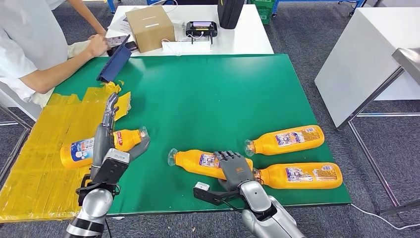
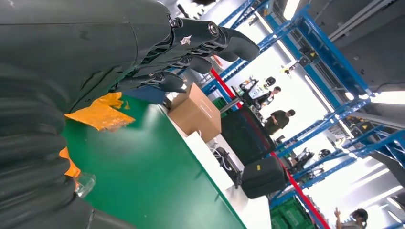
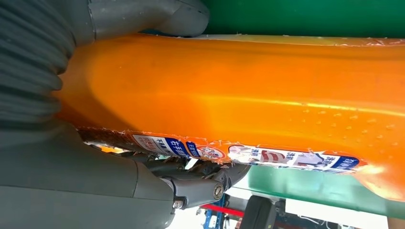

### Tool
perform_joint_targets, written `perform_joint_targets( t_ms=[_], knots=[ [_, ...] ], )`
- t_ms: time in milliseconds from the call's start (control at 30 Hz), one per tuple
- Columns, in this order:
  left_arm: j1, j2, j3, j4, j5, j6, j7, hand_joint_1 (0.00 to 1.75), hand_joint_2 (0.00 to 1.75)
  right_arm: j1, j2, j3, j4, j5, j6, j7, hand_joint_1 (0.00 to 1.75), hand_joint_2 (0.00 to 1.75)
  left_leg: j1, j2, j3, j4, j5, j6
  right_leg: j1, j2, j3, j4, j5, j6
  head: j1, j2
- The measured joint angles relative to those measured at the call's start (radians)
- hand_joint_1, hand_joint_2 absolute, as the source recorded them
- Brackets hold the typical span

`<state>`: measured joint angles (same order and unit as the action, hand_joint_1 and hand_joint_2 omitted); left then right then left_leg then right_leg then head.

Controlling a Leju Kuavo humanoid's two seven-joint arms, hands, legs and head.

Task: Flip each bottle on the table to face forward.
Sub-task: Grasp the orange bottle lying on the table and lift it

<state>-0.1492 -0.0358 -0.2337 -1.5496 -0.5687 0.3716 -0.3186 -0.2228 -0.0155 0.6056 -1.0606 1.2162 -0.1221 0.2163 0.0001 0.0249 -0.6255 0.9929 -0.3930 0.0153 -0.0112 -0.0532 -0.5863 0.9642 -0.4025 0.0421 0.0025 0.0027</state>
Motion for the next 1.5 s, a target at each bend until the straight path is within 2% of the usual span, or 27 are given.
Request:
perform_joint_targets(
  t_ms=[67, 233, 333, 467, 600, 733, 1000, 1167, 1500],
  knots=[
    [0.003, 0.000, -0.004, -0.002, 0.002, 0.002, -0.001, 0.00, 1.75, 0.002, 0.002, -0.007, -0.001, -0.024, -0.028, -0.018, 1.75, 1.75, 0.000, 0.000, 0.000, 0.000, 0.000, 0.000, 0.000, 0.000, 0.000, 0.000, 0.000, 0.000, 0.000, 0.000],
    [0.036, 0.000, -0.016, -0.039, 0.007, -0.030, 0.005, 0.00, 1.75, 0.071, 0.022, -0.065, -0.096, -0.130, -0.199, -0.100, 1.75, 1.75, 0.000, -0.001, -0.002, 0.000, 0.000, 0.000, 0.000, 0.000, -0.001, 0.000, 0.000, 0.000, 0.000, 0.000],
    [0.054, 0.002, -0.036, -0.056, 0.007, -0.087, 0.020, 0.00, 1.75, 0.121, 0.040, -0.103, -0.207, -0.191, -0.294, -0.168, 1.75, 1.75, 0.000, 0.000, -0.005, 0.000, 0.000, 0.000, 0.000, 0.000, -0.004, 0.000, 0.000, 0.001, 0.000, 0.000],
    [0.073, 0.015, -0.080, -0.058, 0.047, -0.211, 0.034, 0.00, 1.75, 0.175, 0.066, -0.167, -0.371, -0.305, -0.451, -0.298, 1.75, 1.75, 0.000, -0.001, -0.006, 0.000, 0.000, 0.000, 0.000, 0.000, -0.005, 0.000, 0.000, 0.000, 0.000, 0.000],
    [0.074, 0.027, -0.117, -0.055, 0.102, -0.273, 0.025, 0.00, 1.75, 0.201, 0.092, -0.234, -0.446, -0.407, -0.558, -0.419, 1.75, 1.75, 0.000, 0.000, -0.007, 0.000, -0.001, 0.000, 0.000, 0.000, -0.007, 0.000, 0.000, 0.000, 0.000, 0.000],
    [0.069, 0.031, -0.146, -0.045, 0.142, -0.296, 0.025, 0.00, 1.75, 0.218, 0.126, -0.286, -0.468, -0.461, -0.567, -0.494, 1.75, 1.75, 0.000, 0.000, -0.007, 0.000, -0.001, 0.000, 0.000, 0.000, -0.006, 0.000, 0.000, 0.000, 0.000, 0.000],
    [0.047, 0.036, -0.172, -0.015, 0.219, -0.340, 0.030, 0.00, 1.75, 0.218, 0.169, -0.287, -0.463, -0.523, -0.503, -0.518, 1.75, 1.75, 0.000, 0.000, -0.007, 0.000, 0.000, 0.000, 0.000, 0.000, -0.006, 0.000, 0.000, 0.000, 0.000, 0.000],
    [0.017, 0.036, -0.179, -0.002, 0.319, -0.394, 0.023, 0.00, 1.75, 0.168, 0.194, -0.229, -0.355, -0.567, -0.428, -0.529, 1.75, 1.75, 0.000, 0.000, -0.008, 0.000, 0.000, 0.000, 0.000, 0.000, -0.007, 0.000, 0.000, 0.000, 0.000, 0.000],
    [-0.016, 0.037, -0.195, 0.012, 0.387, -0.416, 0.026, 0.00, 1.75, 0.094, 0.220, -0.114, -0.126, -0.573, -0.428, -0.562, 1.75, 1.75, 0.000, 0.000, -0.008, 0.000, 0.000, 0.000, 0.000, 0.000, -0.007, 0.000, 0.000, 0.000, 0.000, 0.000]
  ],
)
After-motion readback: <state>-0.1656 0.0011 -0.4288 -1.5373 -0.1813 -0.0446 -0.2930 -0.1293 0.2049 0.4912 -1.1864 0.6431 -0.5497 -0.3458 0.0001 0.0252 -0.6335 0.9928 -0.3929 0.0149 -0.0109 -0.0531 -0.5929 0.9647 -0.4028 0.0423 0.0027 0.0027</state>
